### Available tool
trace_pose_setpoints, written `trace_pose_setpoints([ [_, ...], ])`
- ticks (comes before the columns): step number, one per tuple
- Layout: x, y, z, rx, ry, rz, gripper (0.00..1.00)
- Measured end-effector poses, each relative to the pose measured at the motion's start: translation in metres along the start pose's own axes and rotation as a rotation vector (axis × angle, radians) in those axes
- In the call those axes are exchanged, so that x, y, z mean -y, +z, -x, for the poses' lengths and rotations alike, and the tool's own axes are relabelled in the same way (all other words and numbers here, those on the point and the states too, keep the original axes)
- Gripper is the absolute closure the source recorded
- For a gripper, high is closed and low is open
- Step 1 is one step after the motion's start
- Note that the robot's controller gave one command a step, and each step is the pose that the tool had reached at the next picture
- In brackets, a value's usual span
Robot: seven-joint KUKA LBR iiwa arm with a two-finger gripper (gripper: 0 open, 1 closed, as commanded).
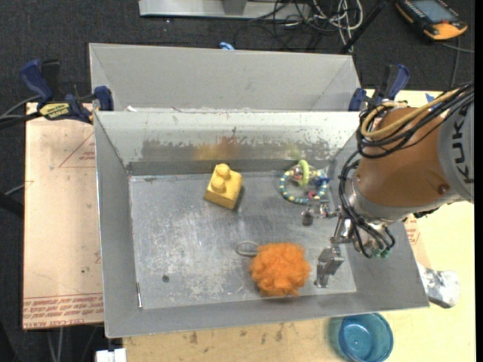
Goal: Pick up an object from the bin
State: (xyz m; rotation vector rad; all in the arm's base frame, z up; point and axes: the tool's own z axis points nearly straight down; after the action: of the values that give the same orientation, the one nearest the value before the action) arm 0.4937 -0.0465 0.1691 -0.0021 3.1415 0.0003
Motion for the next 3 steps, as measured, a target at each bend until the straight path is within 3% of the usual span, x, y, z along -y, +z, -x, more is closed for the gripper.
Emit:
trace_pose_setpoints([
  [1, 0.000, 0.000, 0.000, 0.000, 0.000, 0.000, 0.00],
  [2, -0.049, 0.092, -0.003, 0.001, 0.076, 0.000, 1.00],
  [3, -0.049, 0.092, -0.003, 0.001, 0.076, 0.000, 1.00],
])
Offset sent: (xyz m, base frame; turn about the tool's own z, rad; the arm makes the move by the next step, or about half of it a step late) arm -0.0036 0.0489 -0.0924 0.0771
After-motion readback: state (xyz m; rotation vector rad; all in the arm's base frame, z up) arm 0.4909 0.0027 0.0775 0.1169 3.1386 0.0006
